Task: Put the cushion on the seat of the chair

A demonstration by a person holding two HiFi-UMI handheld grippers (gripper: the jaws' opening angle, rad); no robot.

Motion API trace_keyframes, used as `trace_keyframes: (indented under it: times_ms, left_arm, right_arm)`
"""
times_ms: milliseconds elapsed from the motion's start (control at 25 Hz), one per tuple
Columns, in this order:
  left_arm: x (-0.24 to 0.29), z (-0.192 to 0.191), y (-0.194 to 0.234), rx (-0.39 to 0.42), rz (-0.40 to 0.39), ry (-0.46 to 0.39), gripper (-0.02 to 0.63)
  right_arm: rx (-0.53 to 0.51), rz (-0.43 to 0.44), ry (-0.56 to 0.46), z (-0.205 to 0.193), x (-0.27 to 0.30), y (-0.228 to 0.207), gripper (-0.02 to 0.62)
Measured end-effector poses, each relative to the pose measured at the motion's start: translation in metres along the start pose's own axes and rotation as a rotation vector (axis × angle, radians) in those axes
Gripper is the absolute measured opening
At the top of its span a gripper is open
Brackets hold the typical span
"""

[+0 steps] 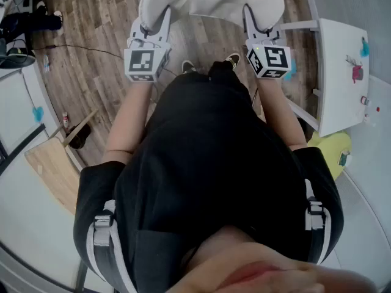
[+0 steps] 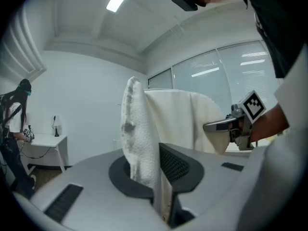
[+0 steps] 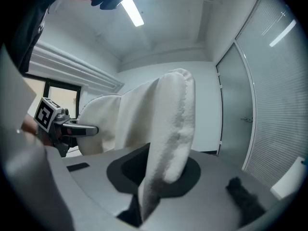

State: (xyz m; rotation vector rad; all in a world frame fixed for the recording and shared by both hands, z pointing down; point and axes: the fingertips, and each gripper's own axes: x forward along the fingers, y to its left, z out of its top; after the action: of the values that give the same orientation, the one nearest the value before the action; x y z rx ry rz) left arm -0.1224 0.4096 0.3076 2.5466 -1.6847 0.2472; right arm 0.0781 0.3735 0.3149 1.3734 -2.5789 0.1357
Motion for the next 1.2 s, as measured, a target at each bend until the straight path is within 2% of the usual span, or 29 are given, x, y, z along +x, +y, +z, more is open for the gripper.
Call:
trace_keyframes:
  times_ms: [720,1200]
  left_arm:
    - [-0.018,0.007,0.004,0.005,0.005,-0.013,0.055]
    - [0.017,0.015,0.006,0.010,0.031,0.000,0.055]
  right_arm:
    - [0.015,0.008,0.006,0.006,-0.007,0.016,0.051]
    - [0.025,0.050,0.004,0.010,0.020,-0.016,0.051]
